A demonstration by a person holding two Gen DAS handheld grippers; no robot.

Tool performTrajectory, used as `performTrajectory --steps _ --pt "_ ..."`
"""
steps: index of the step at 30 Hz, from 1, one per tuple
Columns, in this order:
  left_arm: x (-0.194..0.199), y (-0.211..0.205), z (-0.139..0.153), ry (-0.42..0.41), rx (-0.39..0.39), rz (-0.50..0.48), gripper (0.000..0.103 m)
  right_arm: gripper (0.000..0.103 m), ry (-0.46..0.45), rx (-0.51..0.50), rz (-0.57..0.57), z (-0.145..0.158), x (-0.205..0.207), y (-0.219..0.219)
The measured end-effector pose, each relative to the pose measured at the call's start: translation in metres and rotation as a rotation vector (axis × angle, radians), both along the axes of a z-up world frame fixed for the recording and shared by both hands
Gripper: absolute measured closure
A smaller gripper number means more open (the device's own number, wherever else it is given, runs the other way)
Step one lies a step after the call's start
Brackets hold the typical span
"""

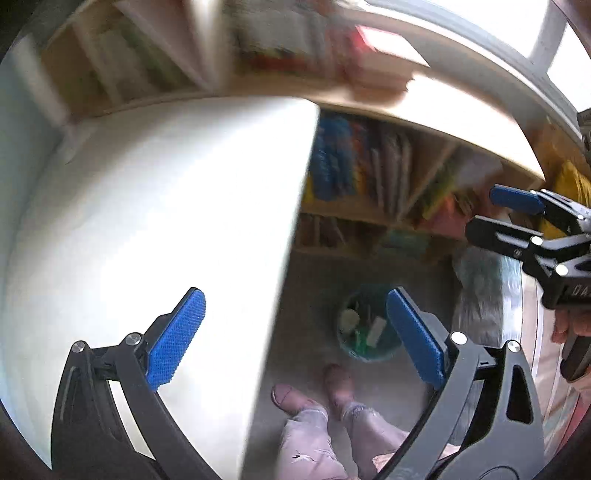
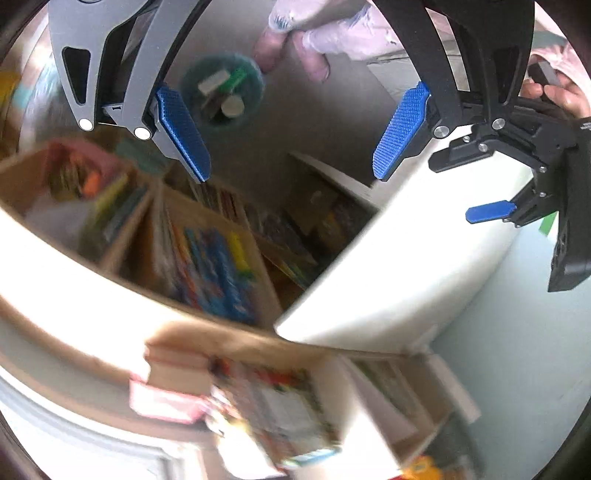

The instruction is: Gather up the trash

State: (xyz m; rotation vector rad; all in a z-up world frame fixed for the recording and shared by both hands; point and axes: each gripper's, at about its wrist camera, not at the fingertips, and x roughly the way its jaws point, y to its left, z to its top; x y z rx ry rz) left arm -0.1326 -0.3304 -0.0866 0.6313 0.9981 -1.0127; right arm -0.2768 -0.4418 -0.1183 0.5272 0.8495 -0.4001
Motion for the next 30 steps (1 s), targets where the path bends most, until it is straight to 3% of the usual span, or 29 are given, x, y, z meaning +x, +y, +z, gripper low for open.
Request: performTrajectory --steps 9,17,30 --pt "0.064 0.083 0.033 -0.031 -0.057 0.299 0.007 0.014 -0.076 -0.047 0.316 0.038 0.103 0.058" --pt "0.105 0.174 0.038 -0.057 -0.079 0.608 0.007 0.014 -0.109 -0.095 0.612 0.058 0.184 0.131" --pt "0.124 0.291 0.047 -0.115 -0.099 0.972 0.007 0.014 -0.148 -0.092 0.917 0.070 0.251 0.227"
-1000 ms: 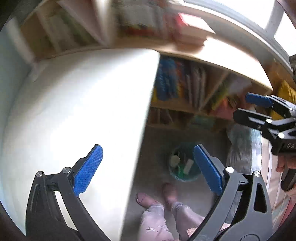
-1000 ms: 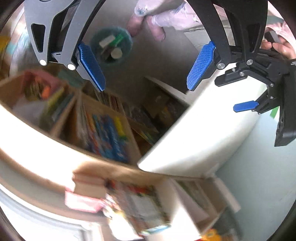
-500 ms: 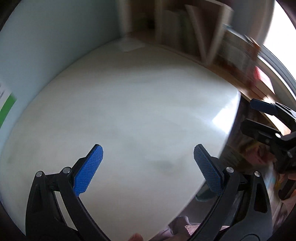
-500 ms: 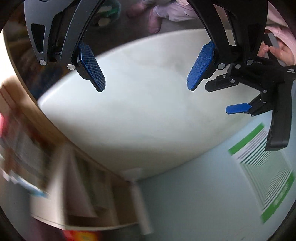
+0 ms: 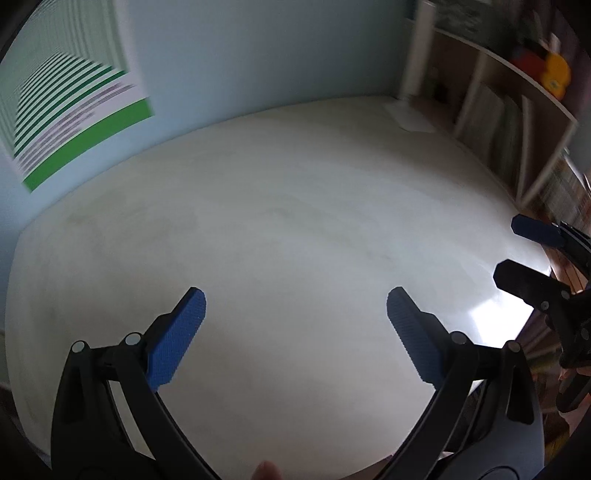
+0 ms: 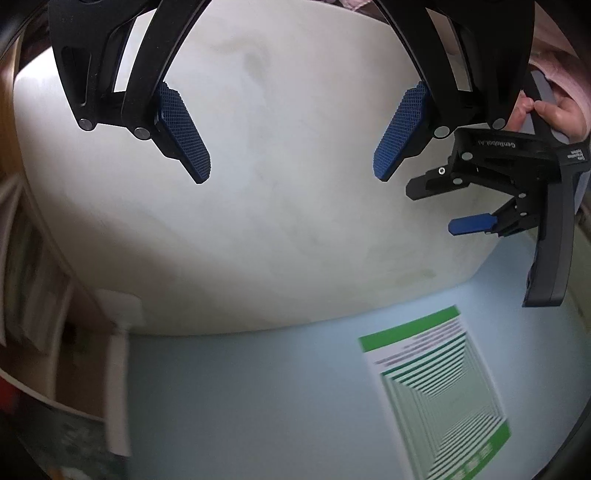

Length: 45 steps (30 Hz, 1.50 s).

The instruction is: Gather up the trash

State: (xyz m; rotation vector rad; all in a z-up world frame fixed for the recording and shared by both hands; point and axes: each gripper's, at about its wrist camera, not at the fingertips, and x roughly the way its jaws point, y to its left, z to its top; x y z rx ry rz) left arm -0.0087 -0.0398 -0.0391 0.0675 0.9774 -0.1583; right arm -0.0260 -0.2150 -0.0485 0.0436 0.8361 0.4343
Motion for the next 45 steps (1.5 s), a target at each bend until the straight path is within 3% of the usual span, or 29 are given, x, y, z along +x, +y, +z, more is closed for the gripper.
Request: performTrajectory --steps 10,45 --pt "0.001 0.040 0.001 -0.016 0.001 0.129 0.007 0.014 -0.021 -0.010 0.116 0.005 0.018 0.038" --pt "0.014 0.048 0.000 -0.035 0.004 0.130 0.007 0.014 -0.001 -0.018 0.070 0.001 0.038 0.039"
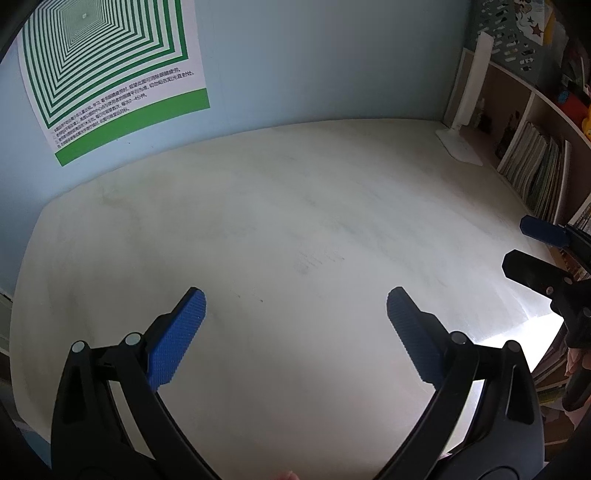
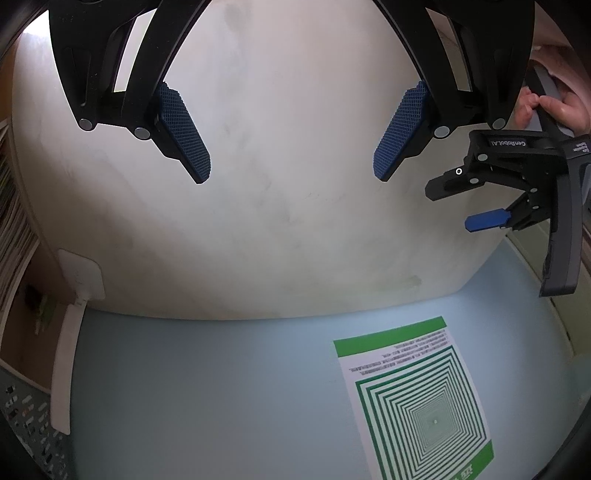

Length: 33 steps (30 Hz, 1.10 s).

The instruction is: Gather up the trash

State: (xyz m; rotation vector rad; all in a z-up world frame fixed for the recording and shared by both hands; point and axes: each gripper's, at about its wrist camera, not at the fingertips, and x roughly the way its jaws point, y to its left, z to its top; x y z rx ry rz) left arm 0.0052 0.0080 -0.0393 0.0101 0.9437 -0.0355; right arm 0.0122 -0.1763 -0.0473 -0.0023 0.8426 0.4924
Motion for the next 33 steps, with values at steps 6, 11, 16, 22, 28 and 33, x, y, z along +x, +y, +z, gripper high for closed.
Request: performTrajectory --steps 6,11,16,22,28,33 --pt "0.001 0.003 0.000 0.000 -0.003 0.007 0.007 0.014 0.000 0.000 0.001 0.000 0.003 0.001" --pt "0.003 0.003 0.001 0.003 -0.010 0.003 0.007 0.014 -0.001 0.003 0.000 0.000 0.002 0.000" --pt "0.005 0.003 0.000 0.008 -0.005 0.006 0.007 0.014 0.005 0.002 -0.003 0.000 0.002 0.001" --pt "0.006 0.004 -0.001 0.014 -0.006 0.005 0.007 0.014 0.010 0.001 -0.008 -0.001 0.003 0.001" --pt "0.009 0.006 -0.003 0.017 -0.012 -0.002 0.007 0.014 0.014 -0.004 -0.014 -0.001 0.004 0.002" --pt "0.012 0.008 -0.006 0.024 -0.014 -0.006 0.007 0.014 0.018 -0.004 -0.020 -0.002 0.004 0.001"
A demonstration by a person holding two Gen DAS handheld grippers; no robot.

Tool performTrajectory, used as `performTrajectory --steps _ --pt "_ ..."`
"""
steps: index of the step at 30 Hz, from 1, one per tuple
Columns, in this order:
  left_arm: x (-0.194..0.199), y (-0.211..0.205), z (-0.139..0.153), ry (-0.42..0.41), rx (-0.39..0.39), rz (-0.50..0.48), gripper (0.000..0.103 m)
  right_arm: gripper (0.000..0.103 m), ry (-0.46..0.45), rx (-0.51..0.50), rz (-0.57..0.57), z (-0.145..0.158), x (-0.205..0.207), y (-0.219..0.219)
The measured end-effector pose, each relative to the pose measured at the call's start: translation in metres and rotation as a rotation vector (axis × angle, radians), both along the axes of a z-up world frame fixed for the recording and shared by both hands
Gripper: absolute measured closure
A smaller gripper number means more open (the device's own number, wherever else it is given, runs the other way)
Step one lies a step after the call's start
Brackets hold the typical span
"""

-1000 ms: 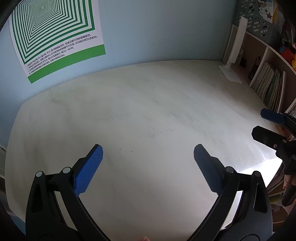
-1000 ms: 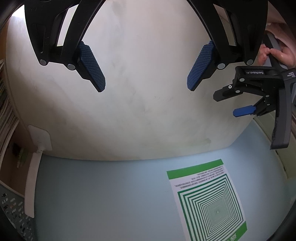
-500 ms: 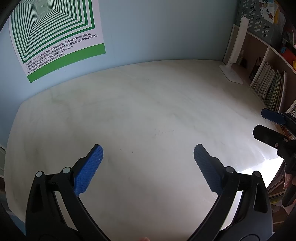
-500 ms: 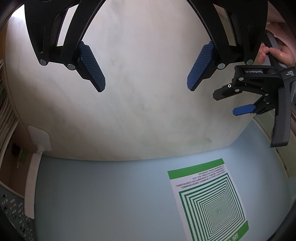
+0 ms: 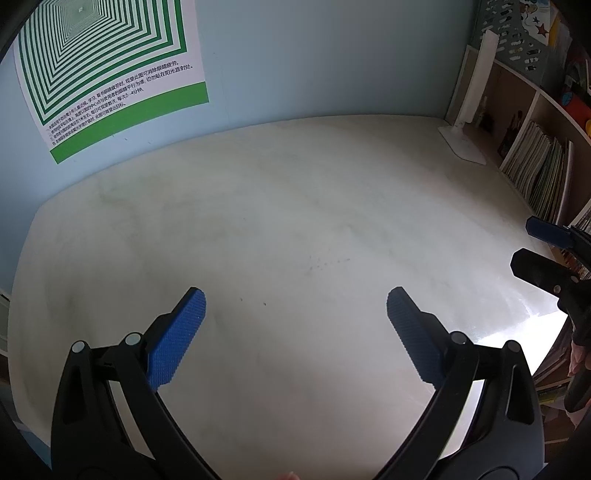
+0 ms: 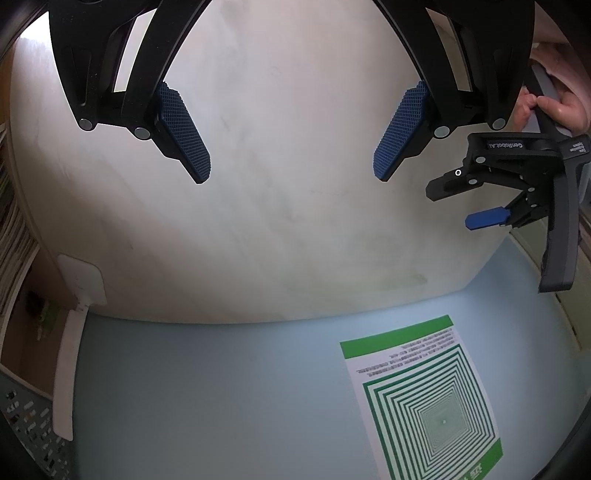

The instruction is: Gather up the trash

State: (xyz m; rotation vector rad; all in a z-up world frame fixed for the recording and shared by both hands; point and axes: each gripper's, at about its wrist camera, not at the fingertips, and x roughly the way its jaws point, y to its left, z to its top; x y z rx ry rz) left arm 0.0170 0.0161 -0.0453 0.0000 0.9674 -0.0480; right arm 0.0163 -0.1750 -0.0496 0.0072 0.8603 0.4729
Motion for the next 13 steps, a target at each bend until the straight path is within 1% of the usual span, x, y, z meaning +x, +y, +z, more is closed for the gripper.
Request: performTrajectory --steps 6,9,13 --pt "0.0034 0.0002 -0.0042 0.009 0.007 -0.007 0.007 0.014 0.008 -0.002 -0.008 -0.0018 0.0016 -0.0010" --pt "0.0060 -0.0006 -0.0072 0.023 0.022 -0.002 0.007 0.014 0.011 -0.003 -0.012 -0.0023 0.0024 -0.0013" --pt "0.0060 -0.0021 -0.0095 0.029 0.015 -0.011 0.007 0.014 0.013 -0.004 -0.012 -0.0026 0.0032 -0.0015"
